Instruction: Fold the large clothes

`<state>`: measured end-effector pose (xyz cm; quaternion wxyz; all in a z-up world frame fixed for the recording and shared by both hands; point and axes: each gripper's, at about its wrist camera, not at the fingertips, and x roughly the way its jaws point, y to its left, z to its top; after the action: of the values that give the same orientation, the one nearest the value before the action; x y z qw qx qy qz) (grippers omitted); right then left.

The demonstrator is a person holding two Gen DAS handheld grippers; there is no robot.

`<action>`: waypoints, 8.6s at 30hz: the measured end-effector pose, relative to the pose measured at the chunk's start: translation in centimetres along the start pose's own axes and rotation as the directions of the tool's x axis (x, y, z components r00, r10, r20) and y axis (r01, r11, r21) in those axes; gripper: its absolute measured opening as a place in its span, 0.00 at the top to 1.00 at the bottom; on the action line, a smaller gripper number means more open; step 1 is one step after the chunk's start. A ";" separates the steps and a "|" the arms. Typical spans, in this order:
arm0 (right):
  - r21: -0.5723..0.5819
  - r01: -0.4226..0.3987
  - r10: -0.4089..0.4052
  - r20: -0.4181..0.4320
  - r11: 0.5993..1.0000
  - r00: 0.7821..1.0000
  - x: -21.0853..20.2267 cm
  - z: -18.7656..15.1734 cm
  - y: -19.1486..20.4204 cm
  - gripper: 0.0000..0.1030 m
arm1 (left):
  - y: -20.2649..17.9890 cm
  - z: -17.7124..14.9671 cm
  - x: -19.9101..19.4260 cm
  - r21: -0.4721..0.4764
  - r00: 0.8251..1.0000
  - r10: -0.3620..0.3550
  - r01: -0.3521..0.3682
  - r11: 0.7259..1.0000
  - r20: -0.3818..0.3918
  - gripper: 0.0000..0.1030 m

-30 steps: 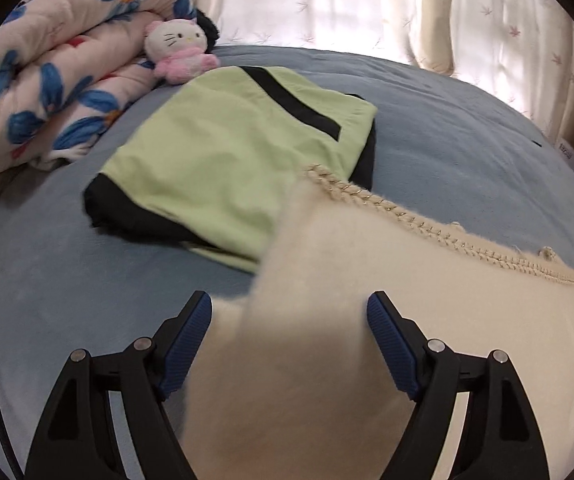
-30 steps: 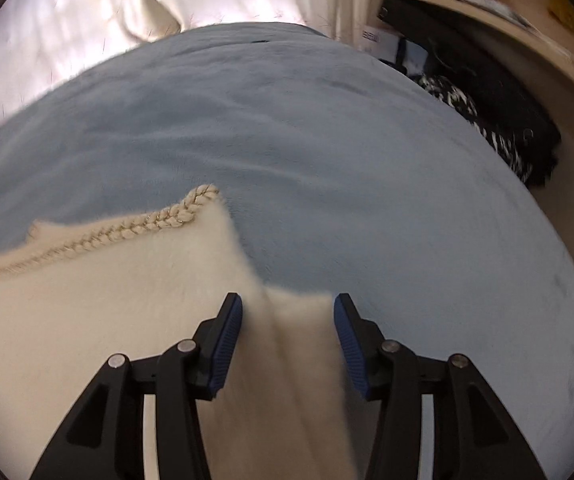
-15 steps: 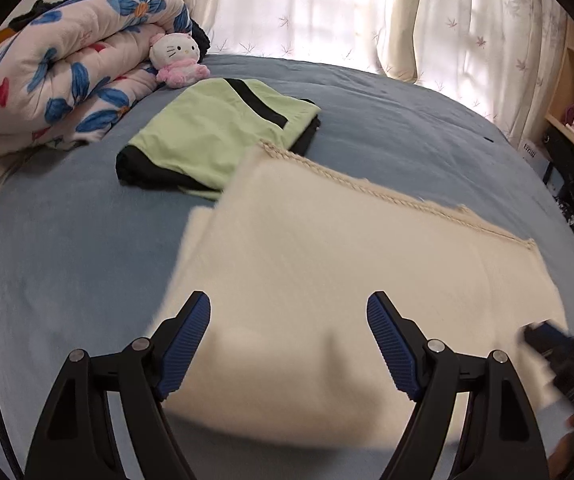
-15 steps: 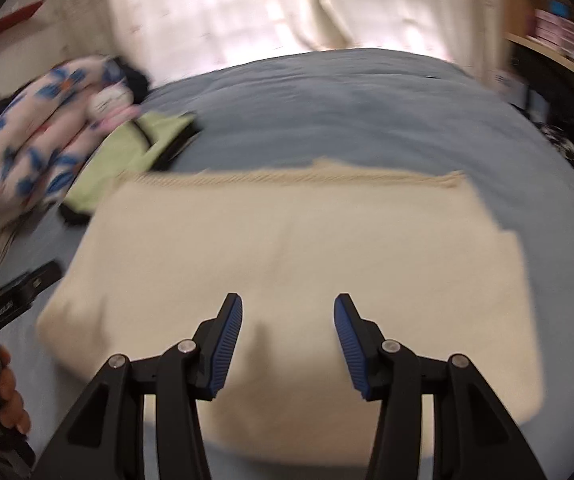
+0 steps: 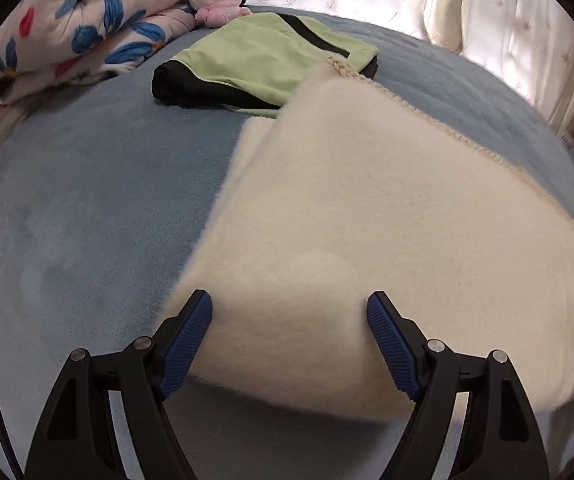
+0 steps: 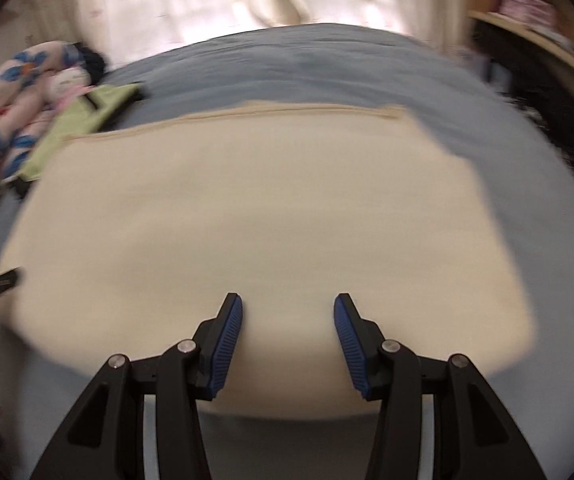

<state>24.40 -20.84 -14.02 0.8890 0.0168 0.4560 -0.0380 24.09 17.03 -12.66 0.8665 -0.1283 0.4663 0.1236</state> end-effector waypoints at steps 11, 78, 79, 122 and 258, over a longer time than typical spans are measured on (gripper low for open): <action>0.081 0.112 -0.113 0.008 0.990 0.994 0.0 -0.6 -4.8 0.54 | 3.4 -1.0 0.7 -0.112 0.999 0.002 -0.006 0.994 -0.034 0.14; -0.145 -0.152 0.166 0.091 0.978 0.982 -7.0 -3.9 8.6 0.53 | 5.4 -2.6 3.3 -0.435 0.810 -0.582 0.550 0.713 0.069 0.15; -0.147 -0.154 0.168 0.090 0.977 0.982 -6.8 -3.7 8.7 0.53 | 5.3 -1.8 4.0 -0.444 0.811 -0.581 0.546 0.711 0.068 0.15; -0.211 -0.213 0.221 0.017 0.954 0.975 0.9 5.2 13.5 0.86 | -1.3 3.9 -5.5 -0.002 0.920 -0.312 0.322 0.947 0.237 0.80; 0.232 -0.228 0.242 -0.033 0.946 0.970 1.2 9.8 -16.2 0.51 | -25.0 3.8 -3.3 0.319 0.948 -0.305 0.316 0.894 -0.086 0.28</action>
<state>31.67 -37.72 -9.24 0.8652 0.1732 0.4702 0.0172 33.63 -5.45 -5.21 0.8762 -0.0571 0.4685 -0.0979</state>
